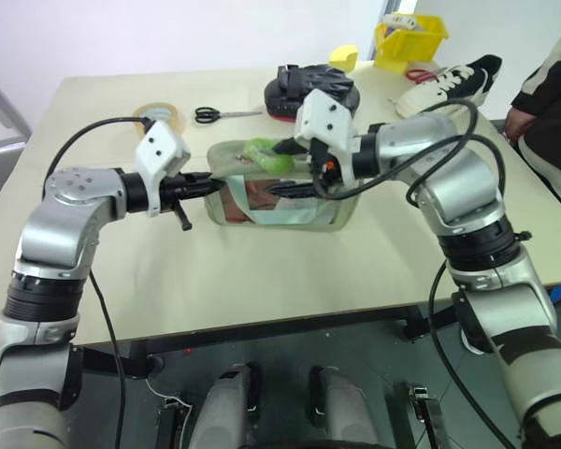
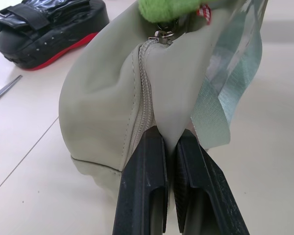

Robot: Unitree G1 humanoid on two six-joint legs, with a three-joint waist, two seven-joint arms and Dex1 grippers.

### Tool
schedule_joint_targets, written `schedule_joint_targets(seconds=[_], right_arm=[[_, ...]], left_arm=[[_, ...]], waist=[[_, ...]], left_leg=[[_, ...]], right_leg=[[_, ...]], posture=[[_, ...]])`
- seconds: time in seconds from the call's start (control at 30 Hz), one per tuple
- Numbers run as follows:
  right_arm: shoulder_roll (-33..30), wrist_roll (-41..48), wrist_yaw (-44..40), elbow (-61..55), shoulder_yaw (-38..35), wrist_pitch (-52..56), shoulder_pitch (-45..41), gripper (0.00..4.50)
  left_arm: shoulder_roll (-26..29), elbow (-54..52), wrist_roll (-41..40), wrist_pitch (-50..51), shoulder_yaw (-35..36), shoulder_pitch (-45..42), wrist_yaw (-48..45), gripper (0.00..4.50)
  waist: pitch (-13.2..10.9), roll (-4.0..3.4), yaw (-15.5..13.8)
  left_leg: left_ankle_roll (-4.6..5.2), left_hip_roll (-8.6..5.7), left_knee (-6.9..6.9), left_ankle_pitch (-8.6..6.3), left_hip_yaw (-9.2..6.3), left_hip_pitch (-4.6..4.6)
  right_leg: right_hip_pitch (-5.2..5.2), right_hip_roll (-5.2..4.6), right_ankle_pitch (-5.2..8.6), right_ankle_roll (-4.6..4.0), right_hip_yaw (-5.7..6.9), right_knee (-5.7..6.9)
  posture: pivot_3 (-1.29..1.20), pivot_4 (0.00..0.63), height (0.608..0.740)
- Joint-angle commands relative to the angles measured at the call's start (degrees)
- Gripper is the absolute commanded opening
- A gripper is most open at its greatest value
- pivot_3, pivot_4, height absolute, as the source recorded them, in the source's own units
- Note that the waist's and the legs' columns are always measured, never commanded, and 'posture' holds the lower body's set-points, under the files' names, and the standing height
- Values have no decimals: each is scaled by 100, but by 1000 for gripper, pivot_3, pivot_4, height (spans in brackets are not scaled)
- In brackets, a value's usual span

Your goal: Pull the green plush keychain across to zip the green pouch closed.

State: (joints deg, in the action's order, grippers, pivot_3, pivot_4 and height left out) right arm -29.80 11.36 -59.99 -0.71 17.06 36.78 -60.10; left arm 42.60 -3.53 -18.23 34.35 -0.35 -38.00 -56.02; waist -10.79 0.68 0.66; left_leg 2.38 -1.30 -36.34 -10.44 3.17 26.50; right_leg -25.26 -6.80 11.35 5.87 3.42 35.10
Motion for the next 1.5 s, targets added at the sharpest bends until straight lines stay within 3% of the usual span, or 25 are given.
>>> schedule_joint_targets(seconds=[0.03, 0.1, 0.17, 0.37, 0.7, 0.83, 1.03, 1.23, 1.5], right_arm=[[106, -64, 68, 49, -48, -164, -162, 3325], [143, -73, 72, 133, -61, -184, -161, 3325], [164, -50, 46, 185, -102, -166, -181, 2778], [62, -154, 59, 310, -129, -321, -97, 27], [-1311, -452, 86, -30, -597, -414, 79, 27], [-2365, -736, 158, -233, -911, -541, 640, 27], [-2791, -846, 757, -234, -1423, -448, 1512, 27], [-2525, -903, 1507, 98, -1863, -385, 2425, 27], [-571, -518, 2531, -180, -1757, 31, 3184, 27]], left_arm=[[47, -127, -45, 13, 21, 8, -9, 0], [51, -159, -51, 16, 30, 40, -3, 0], [53, -167, -54, 25, 36, 47, 4, 0], [40, -144, -32, 8, 21, 48, 26, 0], [51, -19, 8, -46, -6, -8, 8, 0], [42, 33, -11, -57, -69, -15, -26, 0], [20, 153, 11, -128, -140, -95, 2, 0], [-21, 285, 47, -161, -204, -211, -32, 0], [-29, 325, 68, -179, -251, -270, -26, 0]], waist=[[0, 0, 2], [0, 0, 1], [0, 0, -2], [0, 0, -1], [0, 0, -17], [-1, 1, -148], [4, -6, -97], [4, -6, -131], [6, -5, -116]], left_leg=[[0, 0, 0, 0, 0, 0], [1, 0, 0, 1, 1, 0], [1, 0, 0, 1, 1, 0], [2, 0, 0, 1, 1, 0], [1, 0, 1, 0, 1, -1], [0, 0, -2, -1, 2, 3], [-11, 4, 1, -10, 5, -5], [0, 12, 9, -1, 11, -4], [3, 13, 7, 0, 5, -9]], right_leg=[[0, 0, -1, 2, 0, 0], [1, 1, -2, 4, 0, 0], [1, 1, -2, 4, 0, 0], [2, 2, -2, 4, 1, 0], [2, 0, 1, 0, 1, -2], [3, -3, 3, -3, 1, -11], [18, -9, 4, -7, -4, -37], [10, -3, 3, -7, -7, -37], [30, 2, 0, -8, -4, -60]], posture=[[0, 150, 740], [0, 150, 740], [0, 150, 740], [0, 150, 740], [0, 150, 740], [0, 150, 740], [0, 150, 740], [0, 150, 740], [0, 150, 740]])
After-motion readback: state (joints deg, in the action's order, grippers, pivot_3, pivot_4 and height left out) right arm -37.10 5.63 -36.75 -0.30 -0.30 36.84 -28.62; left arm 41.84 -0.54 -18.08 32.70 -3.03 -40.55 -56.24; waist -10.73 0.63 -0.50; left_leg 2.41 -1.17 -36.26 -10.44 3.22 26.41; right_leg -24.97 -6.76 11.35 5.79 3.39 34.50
